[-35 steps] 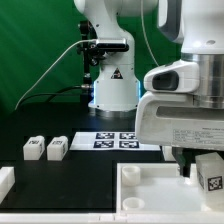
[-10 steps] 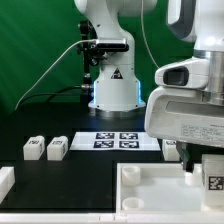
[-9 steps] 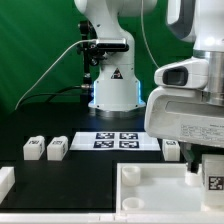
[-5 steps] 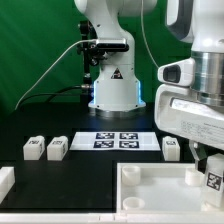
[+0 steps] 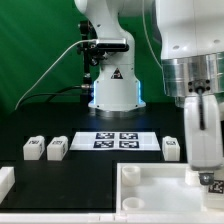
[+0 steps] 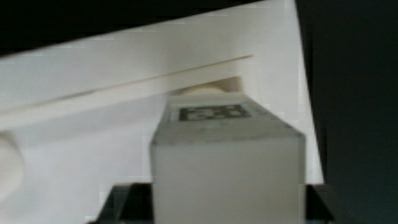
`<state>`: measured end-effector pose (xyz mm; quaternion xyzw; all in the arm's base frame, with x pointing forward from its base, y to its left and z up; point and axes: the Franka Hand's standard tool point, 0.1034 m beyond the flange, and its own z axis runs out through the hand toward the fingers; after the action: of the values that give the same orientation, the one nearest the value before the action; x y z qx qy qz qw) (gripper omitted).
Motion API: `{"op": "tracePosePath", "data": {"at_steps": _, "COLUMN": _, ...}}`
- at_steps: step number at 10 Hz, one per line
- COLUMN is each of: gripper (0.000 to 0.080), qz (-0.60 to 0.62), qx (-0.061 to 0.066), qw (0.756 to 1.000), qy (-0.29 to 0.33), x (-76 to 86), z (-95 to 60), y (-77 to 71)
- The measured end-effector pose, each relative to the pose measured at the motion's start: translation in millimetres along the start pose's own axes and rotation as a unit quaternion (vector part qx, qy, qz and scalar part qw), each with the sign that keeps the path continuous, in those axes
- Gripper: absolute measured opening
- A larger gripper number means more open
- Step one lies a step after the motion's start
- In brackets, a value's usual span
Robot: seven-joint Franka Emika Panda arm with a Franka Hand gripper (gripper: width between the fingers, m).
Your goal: Assemble one leg
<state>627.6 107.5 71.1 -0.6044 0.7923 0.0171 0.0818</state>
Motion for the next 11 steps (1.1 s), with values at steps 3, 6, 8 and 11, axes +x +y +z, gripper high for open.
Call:
{"op": "tracePosePath", "data": {"at_steps": 3, "gripper": 0.0292, "qz": -0.051, "qx": -0.002, "qw": 0.999, "qy": 0.000, "x": -0.5, "z": 0.2, "y": 0.1}}
{"op": "tracePosePath", "data": {"at_steps": 6, "gripper": 0.0638, "qz": -0.328, "qx": -0.012, "qw": 0.944, "qy": 0.012, "x": -9.7, "z": -2.8, "y": -0.3}}
{"op": "tracePosePath", "data": {"at_steps": 8, "gripper": 0.0647, "qz": -0.426, "qx": -0.014, "qw": 0.904, "qy": 0.015, "x": -6.4, "z": -2.4, "y": -1.3}}
{"op": "tracePosePath", "data": {"at_steps": 11, "gripper": 0.0649, "qz": -0.615, "qx": -0.027, "qw": 0.787, "qy": 0.032, "x": -6.7, "z": -2.2, "y": -5.2}}
